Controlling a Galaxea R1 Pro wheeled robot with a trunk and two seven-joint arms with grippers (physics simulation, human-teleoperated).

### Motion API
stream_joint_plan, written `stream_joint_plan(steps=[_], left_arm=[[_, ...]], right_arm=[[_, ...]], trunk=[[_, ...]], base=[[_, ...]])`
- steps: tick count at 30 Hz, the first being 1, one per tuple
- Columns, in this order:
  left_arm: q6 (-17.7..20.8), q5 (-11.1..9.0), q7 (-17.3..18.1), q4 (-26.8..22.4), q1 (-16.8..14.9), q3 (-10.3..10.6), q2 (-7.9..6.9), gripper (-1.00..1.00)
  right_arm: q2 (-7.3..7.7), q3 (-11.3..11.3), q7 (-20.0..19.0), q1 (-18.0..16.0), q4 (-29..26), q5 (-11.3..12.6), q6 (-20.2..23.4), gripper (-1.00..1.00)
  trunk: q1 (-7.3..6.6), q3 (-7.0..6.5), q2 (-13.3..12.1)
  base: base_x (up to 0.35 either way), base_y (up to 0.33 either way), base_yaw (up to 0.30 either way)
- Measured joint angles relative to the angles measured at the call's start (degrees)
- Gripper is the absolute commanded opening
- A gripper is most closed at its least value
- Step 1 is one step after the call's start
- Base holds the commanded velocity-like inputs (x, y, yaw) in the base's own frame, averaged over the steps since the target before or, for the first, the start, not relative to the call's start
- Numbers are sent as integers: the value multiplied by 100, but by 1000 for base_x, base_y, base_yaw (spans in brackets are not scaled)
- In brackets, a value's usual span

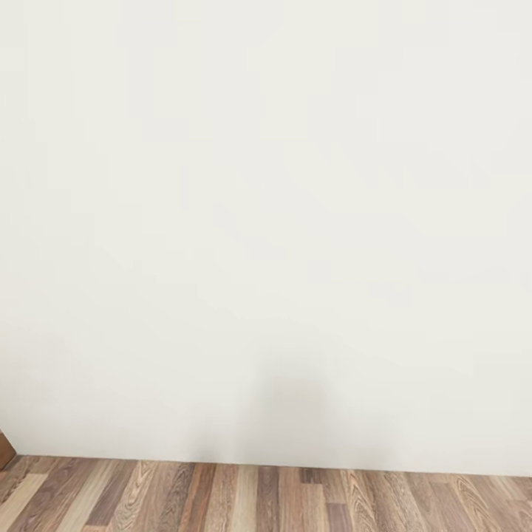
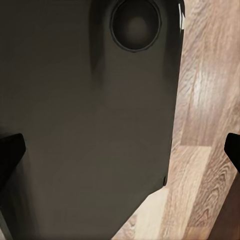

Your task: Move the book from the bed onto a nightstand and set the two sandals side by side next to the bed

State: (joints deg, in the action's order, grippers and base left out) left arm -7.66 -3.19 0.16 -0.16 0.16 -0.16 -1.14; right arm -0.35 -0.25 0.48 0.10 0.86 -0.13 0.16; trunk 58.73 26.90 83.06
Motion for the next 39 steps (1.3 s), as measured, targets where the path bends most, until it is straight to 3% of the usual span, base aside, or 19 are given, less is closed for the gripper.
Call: stream_joint_plan(steps=[39], left_arm=[[0,0,0,0,0,0,0,100]], right_arm=[[-7,-16,10,0,-7,-2,5,100]], trunk=[[0,0,0]], base=[[0,0,-96]])
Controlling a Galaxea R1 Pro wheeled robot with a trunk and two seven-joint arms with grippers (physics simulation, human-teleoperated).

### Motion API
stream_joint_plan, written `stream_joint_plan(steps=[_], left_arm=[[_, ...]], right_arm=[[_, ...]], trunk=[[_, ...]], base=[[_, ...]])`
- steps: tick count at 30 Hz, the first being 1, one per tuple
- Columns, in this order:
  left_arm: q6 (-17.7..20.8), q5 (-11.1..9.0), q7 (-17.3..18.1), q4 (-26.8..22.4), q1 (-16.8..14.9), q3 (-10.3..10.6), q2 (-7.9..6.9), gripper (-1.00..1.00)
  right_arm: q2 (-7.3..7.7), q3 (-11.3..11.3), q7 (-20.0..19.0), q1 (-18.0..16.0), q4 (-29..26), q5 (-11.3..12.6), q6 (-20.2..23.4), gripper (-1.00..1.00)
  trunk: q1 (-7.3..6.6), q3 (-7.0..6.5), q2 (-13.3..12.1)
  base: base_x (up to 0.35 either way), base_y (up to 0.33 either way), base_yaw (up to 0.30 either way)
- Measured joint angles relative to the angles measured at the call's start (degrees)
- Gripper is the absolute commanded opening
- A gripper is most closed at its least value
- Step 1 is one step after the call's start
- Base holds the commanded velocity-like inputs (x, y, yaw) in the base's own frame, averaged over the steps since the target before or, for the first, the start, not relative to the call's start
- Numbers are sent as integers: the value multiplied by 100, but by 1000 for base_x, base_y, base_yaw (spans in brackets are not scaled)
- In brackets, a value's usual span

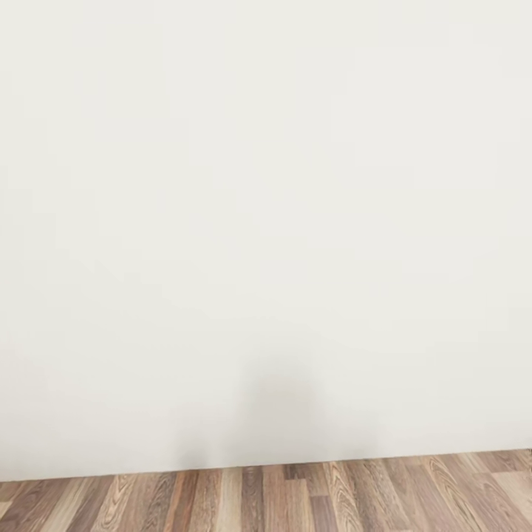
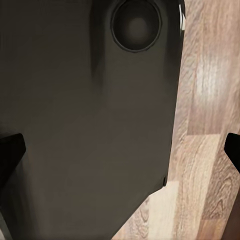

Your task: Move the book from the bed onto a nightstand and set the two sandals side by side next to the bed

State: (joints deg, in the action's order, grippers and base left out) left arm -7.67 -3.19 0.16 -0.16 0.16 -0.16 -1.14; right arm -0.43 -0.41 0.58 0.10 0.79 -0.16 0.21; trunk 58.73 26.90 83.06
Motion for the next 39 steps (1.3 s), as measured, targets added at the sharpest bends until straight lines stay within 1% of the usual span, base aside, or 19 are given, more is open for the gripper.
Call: stream_joint_plan(steps=[14,39], left_arm=[[0,0,0,0,0,-3,0,100],[0,0,0,0,0,4,0,100]], right_arm=[[18,-1,-9,0,0,-5,-2,100],[5,-7,-10,0,-1,-8,-5,100]], trunk=[[0,0,0],[0,0,0]], base=[[0,0,-83],[0,0,-95]])
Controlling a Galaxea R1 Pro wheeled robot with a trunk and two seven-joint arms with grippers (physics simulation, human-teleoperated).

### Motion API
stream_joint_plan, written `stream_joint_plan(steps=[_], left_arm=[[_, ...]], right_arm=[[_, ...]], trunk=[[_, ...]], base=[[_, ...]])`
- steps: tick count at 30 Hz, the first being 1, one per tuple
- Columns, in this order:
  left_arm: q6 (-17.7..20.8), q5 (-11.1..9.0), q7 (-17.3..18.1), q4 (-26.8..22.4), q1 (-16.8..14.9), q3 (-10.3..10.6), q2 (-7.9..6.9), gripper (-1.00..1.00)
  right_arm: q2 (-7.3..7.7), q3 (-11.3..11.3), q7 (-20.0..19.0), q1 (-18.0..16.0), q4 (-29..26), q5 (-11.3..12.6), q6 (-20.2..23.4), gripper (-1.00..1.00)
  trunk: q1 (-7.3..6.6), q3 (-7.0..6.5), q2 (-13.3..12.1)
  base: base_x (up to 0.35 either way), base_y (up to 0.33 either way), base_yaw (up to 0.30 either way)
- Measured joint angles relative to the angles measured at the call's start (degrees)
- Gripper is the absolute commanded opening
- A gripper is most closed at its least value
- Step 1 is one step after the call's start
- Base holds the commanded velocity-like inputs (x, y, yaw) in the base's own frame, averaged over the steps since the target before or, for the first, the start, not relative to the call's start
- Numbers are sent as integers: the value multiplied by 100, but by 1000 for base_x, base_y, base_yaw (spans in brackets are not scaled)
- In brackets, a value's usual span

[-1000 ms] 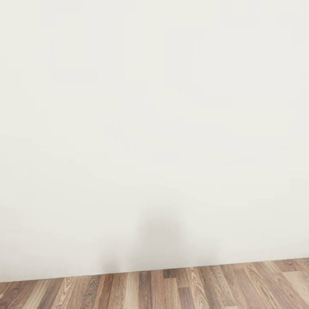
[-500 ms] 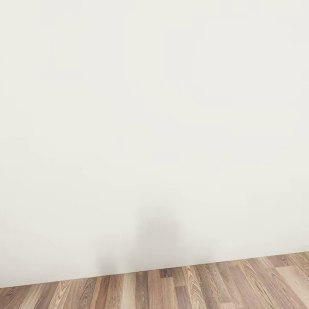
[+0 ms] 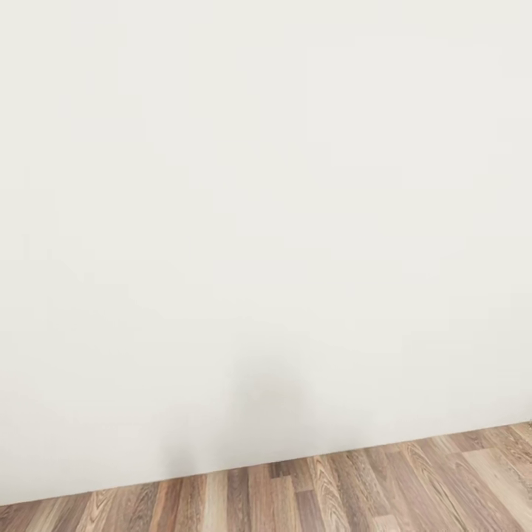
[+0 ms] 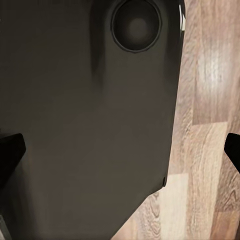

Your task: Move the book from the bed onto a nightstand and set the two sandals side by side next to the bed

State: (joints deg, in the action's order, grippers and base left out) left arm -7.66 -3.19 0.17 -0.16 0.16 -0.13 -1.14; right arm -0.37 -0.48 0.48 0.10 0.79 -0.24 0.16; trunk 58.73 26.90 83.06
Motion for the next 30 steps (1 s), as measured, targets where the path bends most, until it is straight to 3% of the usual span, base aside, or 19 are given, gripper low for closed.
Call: stream_joint_plan(steps=[30], left_arm=[[0,0,0,0,0,-3,0,100]], right_arm=[[-19,-4,0,0,0,-3,0,100]], trunk=[[0,0,0]], base=[[0,0,-96]])
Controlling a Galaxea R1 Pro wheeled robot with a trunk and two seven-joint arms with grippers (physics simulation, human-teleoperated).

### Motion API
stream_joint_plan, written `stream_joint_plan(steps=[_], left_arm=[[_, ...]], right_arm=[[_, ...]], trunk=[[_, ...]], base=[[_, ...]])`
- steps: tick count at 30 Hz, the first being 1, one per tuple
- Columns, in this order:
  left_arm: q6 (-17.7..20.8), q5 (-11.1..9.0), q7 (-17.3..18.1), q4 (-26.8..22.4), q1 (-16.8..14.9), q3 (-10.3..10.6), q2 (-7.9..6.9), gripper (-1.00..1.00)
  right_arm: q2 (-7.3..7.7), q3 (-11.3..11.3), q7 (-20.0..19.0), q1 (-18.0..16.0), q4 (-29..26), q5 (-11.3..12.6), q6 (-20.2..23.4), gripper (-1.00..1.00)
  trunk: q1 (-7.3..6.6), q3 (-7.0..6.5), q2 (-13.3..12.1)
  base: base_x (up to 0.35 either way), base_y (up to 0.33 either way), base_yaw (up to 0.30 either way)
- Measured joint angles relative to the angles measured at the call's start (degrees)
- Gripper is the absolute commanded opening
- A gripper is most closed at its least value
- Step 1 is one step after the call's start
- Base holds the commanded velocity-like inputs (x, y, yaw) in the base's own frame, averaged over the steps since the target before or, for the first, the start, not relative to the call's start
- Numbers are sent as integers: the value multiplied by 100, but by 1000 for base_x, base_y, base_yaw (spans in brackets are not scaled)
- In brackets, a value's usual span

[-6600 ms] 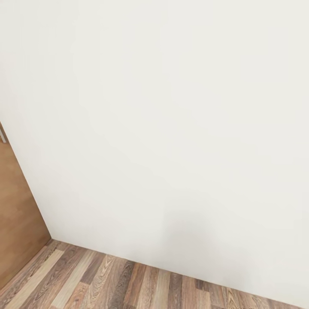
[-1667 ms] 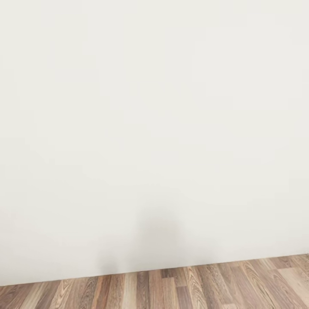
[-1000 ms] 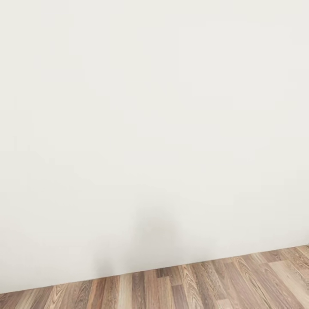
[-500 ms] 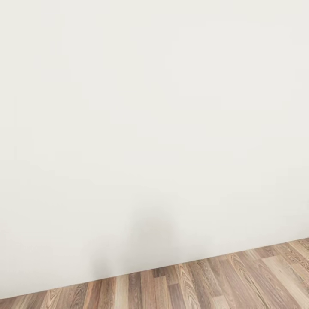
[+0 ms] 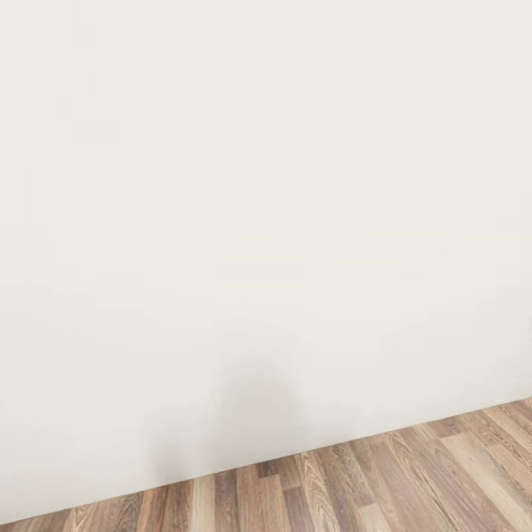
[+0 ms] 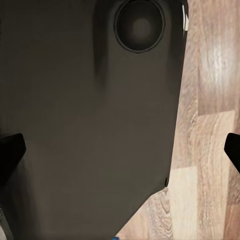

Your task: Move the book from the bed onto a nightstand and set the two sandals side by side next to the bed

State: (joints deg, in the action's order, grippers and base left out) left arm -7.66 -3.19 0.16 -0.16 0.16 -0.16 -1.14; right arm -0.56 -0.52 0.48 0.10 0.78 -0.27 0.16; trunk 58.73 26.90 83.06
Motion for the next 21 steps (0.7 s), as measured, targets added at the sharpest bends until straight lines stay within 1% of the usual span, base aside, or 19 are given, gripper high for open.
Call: stream_joint_plan(steps=[21], left_arm=[[0,0,2,0,0,2,0,100]], right_arm=[[-4,-4,0,0,-6,-4,0,100]], trunk=[[0,0,0]], base=[[0,0,-92]])
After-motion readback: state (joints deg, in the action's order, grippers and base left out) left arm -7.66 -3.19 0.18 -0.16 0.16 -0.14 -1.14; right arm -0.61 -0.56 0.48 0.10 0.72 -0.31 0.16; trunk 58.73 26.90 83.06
